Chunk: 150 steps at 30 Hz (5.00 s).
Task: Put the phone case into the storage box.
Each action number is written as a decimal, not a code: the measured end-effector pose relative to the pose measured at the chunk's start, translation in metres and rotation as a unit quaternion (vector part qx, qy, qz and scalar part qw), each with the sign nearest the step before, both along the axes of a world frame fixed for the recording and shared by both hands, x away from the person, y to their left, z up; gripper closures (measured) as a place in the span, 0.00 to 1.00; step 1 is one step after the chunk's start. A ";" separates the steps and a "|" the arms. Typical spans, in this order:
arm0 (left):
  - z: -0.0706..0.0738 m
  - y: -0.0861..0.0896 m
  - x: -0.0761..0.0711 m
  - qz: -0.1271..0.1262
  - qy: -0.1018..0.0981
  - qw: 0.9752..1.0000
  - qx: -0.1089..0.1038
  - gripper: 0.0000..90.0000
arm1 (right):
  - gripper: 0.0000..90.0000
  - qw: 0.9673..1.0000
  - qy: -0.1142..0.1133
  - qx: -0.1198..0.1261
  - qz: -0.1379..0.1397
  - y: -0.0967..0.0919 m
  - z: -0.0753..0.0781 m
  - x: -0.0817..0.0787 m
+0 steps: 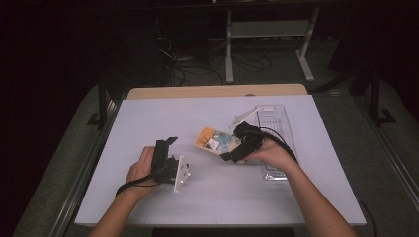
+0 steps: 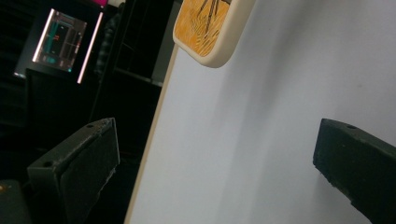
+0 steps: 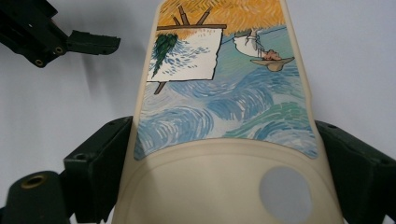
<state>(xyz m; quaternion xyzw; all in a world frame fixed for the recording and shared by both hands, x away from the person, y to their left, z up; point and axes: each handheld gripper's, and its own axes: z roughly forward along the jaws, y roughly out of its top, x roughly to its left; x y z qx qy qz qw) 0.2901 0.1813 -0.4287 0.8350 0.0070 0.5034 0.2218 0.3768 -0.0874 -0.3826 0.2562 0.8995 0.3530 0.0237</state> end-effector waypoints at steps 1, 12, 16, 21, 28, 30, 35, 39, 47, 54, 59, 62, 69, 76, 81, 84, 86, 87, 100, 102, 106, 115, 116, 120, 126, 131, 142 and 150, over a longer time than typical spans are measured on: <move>-0.001 0.000 0.000 -0.002 -0.006 1.000 -0.001 0.00 | 0.12 1.000 -0.001 -0.001 0.001 0.000 0.000 0.000; -0.004 -0.003 -0.002 -0.006 -0.060 0.998 0.031 0.00 | 0.12 1.000 0.002 0.003 0.000 -0.001 0.000 0.001; -0.004 -0.004 -0.003 -0.008 -0.062 0.998 0.028 0.00 | 0.12 1.000 0.013 0.013 -0.008 0.000 0.001 0.000; -0.006 -0.006 -0.004 -0.012 -0.078 0.997 0.026 0.00 | 0.12 1.000 0.012 0.015 -0.006 0.001 0.002 0.000; -0.006 -0.010 -0.005 -0.015 -0.095 0.995 0.034 0.00 | 0.12 1.000 0.013 0.019 -0.006 0.004 0.002 -0.002; -0.006 -0.011 -0.006 -0.016 -0.101 0.994 0.035 0.00 | 0.12 1.000 0.011 0.020 -0.003 0.005 0.002 -0.002; -0.007 -0.016 -0.007 -0.019 -0.115 0.993 0.034 0.00 | 0.12 1.000 0.013 0.024 -0.003 0.007 0.003 -0.004; -0.008 -0.021 -0.006 -0.025 -0.119 0.992 0.039 0.00 | 0.12 0.999 0.013 0.030 0.001 0.009 0.004 -0.004; -0.011 -0.030 -0.006 -0.032 -0.129 0.990 0.044 0.00 | 0.12 0.999 0.015 0.038 0.002 0.013 0.004 -0.005; -0.015 -0.036 -0.006 -0.036 -0.146 0.987 0.053 0.00 | 0.12 0.999 0.015 0.042 0.010 0.020 0.004 -0.008; -0.016 -0.039 -0.006 -0.040 -0.156 0.985 0.056 0.04 | 0.12 0.999 0.015 0.041 0.015 0.024 0.004 -0.009; -0.017 -0.040 -0.007 -0.042 -0.163 0.984 0.058 0.06 | 0.12 0.999 -0.003 0.031 0.027 0.024 0.002 -0.006; -0.018 -0.040 -0.007 -0.046 -0.179 0.980 0.078 0.16 | 0.12 0.999 -0.002 0.031 0.025 0.024 0.002 -0.007; -0.018 -0.040 -0.007 -0.051 -0.187 0.977 0.083 0.25 | 0.12 0.999 -0.001 0.033 0.025 0.025 0.002 -0.007; -0.019 -0.041 -0.008 -0.058 -0.196 0.975 0.089 0.34 | 0.12 0.999 0.003 0.035 0.024 0.027 0.001 -0.008; -0.020 -0.042 -0.009 -0.060 -0.200 0.974 0.092 0.40 | 0.12 0.999 0.002 0.032 0.026 0.027 0.000 -0.008; -0.019 -0.042 -0.009 -0.060 -0.201 0.974 0.092 0.43 | 0.12 0.999 0.003 0.031 0.027 0.028 0.000 -0.008; -0.019 -0.043 -0.010 -0.060 -0.204 0.973 0.093 0.45 | 0.12 0.999 0.003 0.031 0.027 0.028 0.000 -0.008; -0.018 -0.046 -0.012 -0.068 -0.197 0.972 0.104 0.65 | 0.12 0.999 0.006 0.030 0.028 0.031 -0.002 -0.009; -0.017 -0.046 -0.012 -0.068 -0.197 0.972 0.108 0.67 | 0.12 0.999 0.007 0.031 0.029 0.031 -0.002 -0.009; -0.017 -0.046 -0.012 -0.069 -0.193 0.973 0.108 0.71 | 0.12 0.999 0.008 0.034 0.029 0.030 -0.002 -0.008; -0.016 -0.046 -0.013 -0.074 -0.181 0.973 0.119 0.80 | 0.12 0.999 0.016 0.036 0.027 0.030 -0.002 -0.008; -0.016 -0.046 -0.013 -0.073 -0.180 0.974 0.121 0.81 | 0.12 0.999 0.014 0.035 0.029 0.030 -0.002 -0.008; -0.016 -0.046 -0.013 -0.073 -0.178 0.974 0.122 0.83 | 0.12 0.999 0.012 0.033 0.032 0.030 -0.002 -0.008; -0.015 -0.046 -0.015 -0.073 -0.176 0.973 0.128 0.87 | 0.11 0.999 0.016 0.032 0.031 0.031 -0.003 -0.008; -0.013 -0.045 -0.017 -0.073 -0.181 0.972 0.134 0.88 | 0.11 0.999 0.014 0.034 0.037 0.031 -0.002 -0.009; -0.010 -0.043 -0.018 -0.069 -0.186 0.972 0.130 0.88 | 0.05 0.998 -0.006 0.039 0.044 0.030 -0.001 -0.012; -0.009 -0.037 -0.014 -0.055 -0.183 0.972 0.135 0.88 | 0.03 0.997 -0.004 0.062 0.043 0.023 0.006 -0.012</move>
